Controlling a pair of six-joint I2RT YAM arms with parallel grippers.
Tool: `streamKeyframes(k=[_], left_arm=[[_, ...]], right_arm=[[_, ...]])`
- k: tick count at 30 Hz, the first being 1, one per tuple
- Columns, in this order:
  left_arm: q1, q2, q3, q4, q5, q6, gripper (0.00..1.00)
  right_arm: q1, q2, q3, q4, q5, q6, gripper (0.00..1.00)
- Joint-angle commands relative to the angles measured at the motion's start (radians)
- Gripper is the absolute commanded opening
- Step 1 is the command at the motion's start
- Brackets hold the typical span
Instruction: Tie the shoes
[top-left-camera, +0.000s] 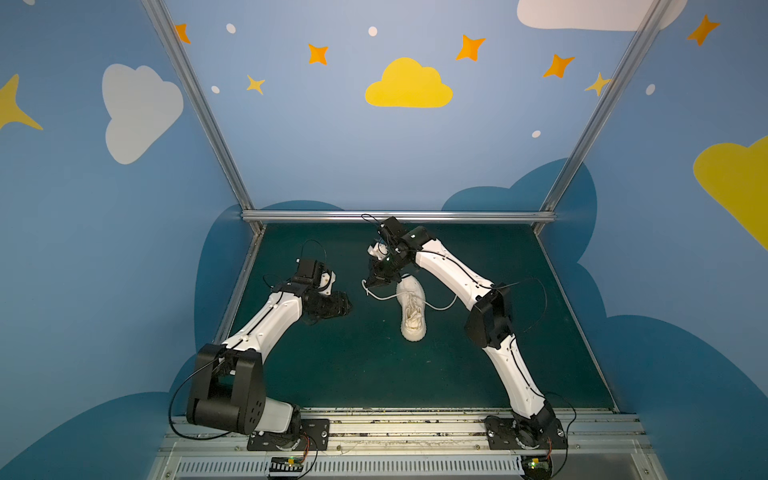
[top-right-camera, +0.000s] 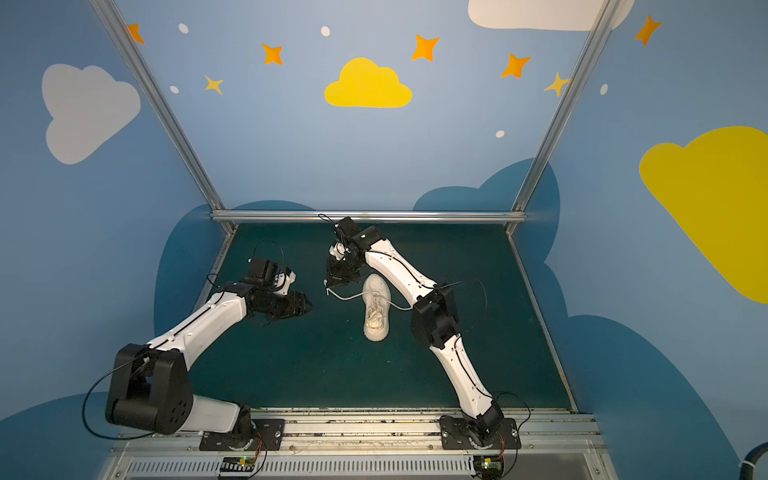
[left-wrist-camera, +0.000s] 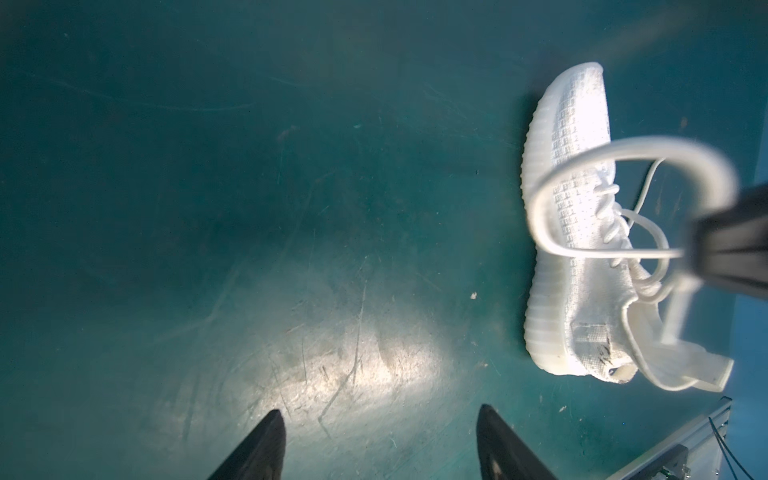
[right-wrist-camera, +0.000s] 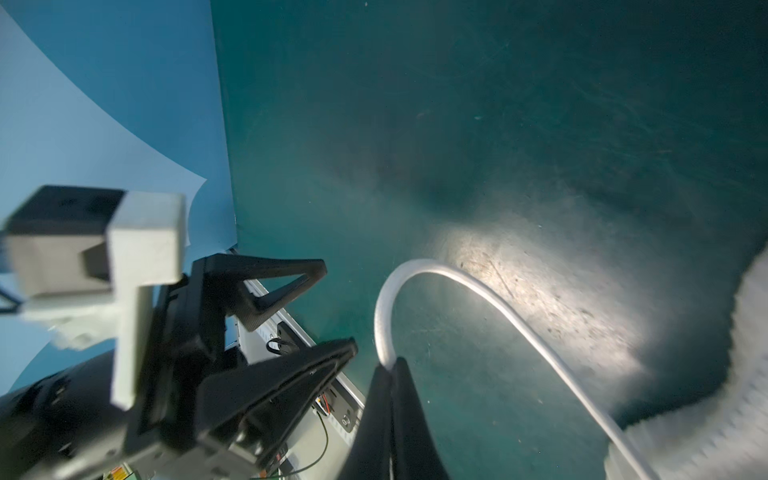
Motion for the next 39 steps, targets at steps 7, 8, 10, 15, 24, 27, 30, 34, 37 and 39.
streamKeyframes(k=[7, 8, 10, 15, 24, 27, 30, 34, 37, 39], left_arm=[[0.007, -0.022, -0.013, -0.007, 0.010, -0.002, 0.73], [0.007, -0.023, -0.014, -0.006, 0.007, -0.004, 0.73], [0.007, -0.025, -0.012, -0.006, 0.005, -0.005, 0.73], [0.007, -0.022, 0.006, -0.008, 0.011, -0.003, 0.73], [0.005, -0.022, 0.009, 0.032, 0.066, -0.023, 0.73], [-0.001, -0.036, 0.009, 0.046, 0.085, -0.036, 0.72], [-0.016, -0.042, 0.032, 0.025, 0.079, -0.036, 0.72], [-0.031, -0.051, 0.054, 0.001, 0.073, -0.052, 0.72], [-0.039, -0.042, 0.058, 0.015, 0.064, -0.071, 0.72], [-0.047, -0.022, 0.072, 0.014, 0.064, -0.084, 0.72]], right_arm=[[-0.005, -0.004, 0.019, -0.026, 0.015, -0.017, 0.00], [-0.003, -0.024, 0.017, -0.037, 0.027, -0.020, 0.00], [-0.003, -0.075, 0.008, -0.061, 0.055, -0.026, 0.00], [-0.013, -0.264, -0.096, -0.033, 0.129, -0.044, 0.00], [-0.091, -0.526, -0.300, 0.012, 0.238, -0.059, 0.00], [-0.126, -0.610, -0.379, 0.025, 0.268, -0.049, 0.00], [-0.166, -0.704, -0.498, 0.061, 0.306, -0.057, 0.00], [-0.245, -0.861, -0.713, 0.166, 0.388, -0.041, 0.00], [-0.312, -0.985, -0.880, 0.254, 0.436, -0.047, 0.00], [-0.349, -1.032, -0.921, 0.242, 0.450, -0.079, 0.00]])
